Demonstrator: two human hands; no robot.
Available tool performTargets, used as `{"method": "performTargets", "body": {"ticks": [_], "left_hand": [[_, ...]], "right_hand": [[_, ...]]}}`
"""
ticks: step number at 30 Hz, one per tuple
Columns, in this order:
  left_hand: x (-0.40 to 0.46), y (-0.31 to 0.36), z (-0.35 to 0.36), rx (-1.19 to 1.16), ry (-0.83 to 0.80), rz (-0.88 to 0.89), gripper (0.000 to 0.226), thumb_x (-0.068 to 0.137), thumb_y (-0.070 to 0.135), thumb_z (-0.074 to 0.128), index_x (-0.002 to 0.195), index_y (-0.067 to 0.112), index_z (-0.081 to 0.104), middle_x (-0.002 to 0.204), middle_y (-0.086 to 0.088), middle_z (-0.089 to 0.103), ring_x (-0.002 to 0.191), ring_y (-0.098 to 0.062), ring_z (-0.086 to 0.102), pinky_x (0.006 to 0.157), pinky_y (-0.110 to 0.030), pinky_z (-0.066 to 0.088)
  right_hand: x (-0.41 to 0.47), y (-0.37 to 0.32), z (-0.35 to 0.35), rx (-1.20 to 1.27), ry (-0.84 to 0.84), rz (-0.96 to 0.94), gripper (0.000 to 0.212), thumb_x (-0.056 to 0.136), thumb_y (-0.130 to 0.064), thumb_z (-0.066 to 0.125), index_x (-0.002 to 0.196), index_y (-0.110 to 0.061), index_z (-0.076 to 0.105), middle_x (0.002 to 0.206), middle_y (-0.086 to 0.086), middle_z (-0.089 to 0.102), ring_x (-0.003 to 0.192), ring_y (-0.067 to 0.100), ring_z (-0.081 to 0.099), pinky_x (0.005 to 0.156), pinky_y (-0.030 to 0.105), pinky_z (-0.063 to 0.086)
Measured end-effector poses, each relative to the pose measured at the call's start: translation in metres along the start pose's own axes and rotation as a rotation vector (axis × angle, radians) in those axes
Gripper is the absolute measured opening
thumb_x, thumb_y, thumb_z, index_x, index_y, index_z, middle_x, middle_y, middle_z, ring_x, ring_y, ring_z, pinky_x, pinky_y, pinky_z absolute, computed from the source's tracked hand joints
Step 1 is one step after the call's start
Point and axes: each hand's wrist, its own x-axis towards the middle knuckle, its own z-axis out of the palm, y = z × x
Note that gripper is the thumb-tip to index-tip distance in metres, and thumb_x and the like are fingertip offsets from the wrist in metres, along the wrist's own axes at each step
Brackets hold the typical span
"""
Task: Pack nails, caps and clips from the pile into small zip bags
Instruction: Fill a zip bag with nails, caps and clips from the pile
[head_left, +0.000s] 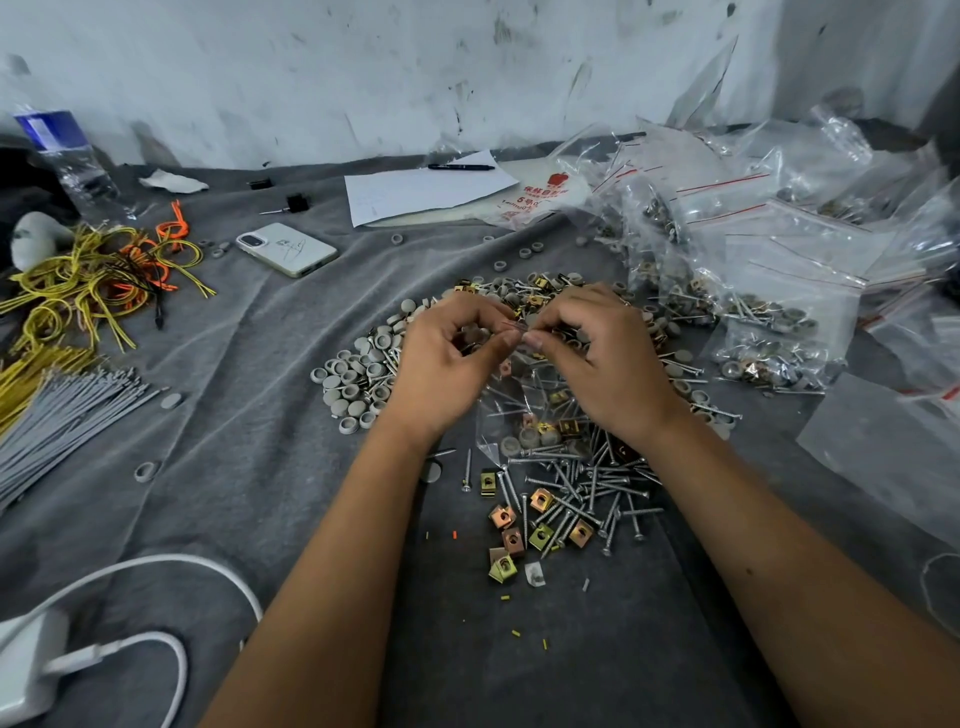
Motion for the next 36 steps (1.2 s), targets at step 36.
{"method": "performTargets", "body": {"ticks": [36], "left_hand": [[-0.002, 0.009, 0.008, -0.04, -0.013, -0.067, 0.009, 0.098, 0.008, 0.069, 0.105, 0.004, 0.073, 0.098, -0.005, 0.076, 0.088, -0.011, 0.072, 0.078, -0.023, 0.057]], "right_hand": [[-0.004, -0.003, 0.0, 0.146, 0.047, 0.073, 0.007, 0.092, -0.007, 0.074, 0.096, -0.003, 0.077, 0.091, 0.005, 0.071, 0.086, 0.016, 0.066, 0.076, 0.032, 0.053]]}}
